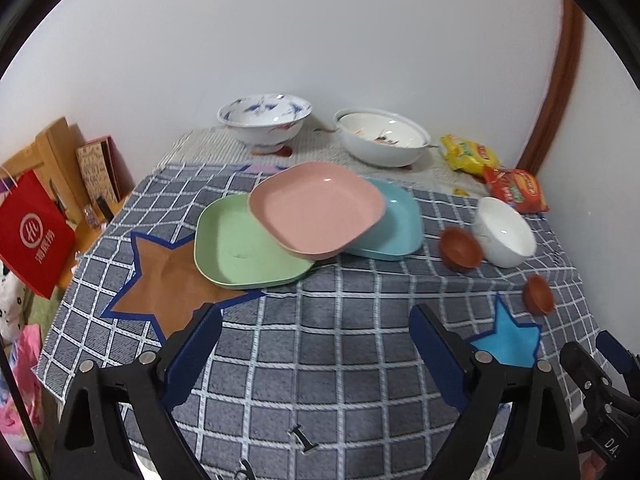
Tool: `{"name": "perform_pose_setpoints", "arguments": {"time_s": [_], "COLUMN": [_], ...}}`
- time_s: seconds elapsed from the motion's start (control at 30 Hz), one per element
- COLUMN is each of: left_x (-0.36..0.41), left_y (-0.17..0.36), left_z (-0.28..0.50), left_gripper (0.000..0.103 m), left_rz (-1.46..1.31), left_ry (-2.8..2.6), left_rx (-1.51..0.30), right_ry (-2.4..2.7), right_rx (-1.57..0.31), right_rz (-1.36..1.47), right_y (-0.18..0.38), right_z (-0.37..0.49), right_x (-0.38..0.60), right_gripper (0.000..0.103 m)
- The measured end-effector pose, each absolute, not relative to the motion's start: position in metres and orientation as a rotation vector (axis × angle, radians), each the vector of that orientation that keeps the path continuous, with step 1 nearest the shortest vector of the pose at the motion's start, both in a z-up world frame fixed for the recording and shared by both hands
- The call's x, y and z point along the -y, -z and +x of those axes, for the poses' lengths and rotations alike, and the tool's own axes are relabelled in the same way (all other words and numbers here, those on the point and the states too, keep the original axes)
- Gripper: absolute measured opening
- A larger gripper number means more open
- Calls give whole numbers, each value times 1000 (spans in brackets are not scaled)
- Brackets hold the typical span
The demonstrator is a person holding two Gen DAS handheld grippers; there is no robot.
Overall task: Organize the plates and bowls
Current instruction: 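Move the left gripper to the pink plate and grasp its rim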
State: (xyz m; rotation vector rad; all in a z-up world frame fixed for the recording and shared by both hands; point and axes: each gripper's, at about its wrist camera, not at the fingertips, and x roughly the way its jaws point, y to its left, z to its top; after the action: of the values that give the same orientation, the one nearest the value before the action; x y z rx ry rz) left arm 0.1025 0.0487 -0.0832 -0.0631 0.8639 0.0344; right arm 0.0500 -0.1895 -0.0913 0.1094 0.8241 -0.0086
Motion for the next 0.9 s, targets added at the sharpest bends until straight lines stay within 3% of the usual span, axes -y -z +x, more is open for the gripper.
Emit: {"name": "perform_pose_setpoints", "arguments": {"time_s": [0.6, 0.67, 0.9], "left_x": [-96, -97, -99], "left_y": [117, 120, 132], "left_z": [191, 197, 217], "left_gripper": [87, 76, 76], "left_rz": [-162, -164, -184], "left_ry": [-64, -62, -52], "left_rx": [-955, -964, -982], "right_ry": [-201, -217, -269], "right_rx": [-820, -826, -847], "right_rz": [-21, -57, -59], "right_y": [96, 99, 110], "right_z": [172, 185, 226], "right_x": [119, 111, 95], "right_gripper": [66, 62, 51]}}
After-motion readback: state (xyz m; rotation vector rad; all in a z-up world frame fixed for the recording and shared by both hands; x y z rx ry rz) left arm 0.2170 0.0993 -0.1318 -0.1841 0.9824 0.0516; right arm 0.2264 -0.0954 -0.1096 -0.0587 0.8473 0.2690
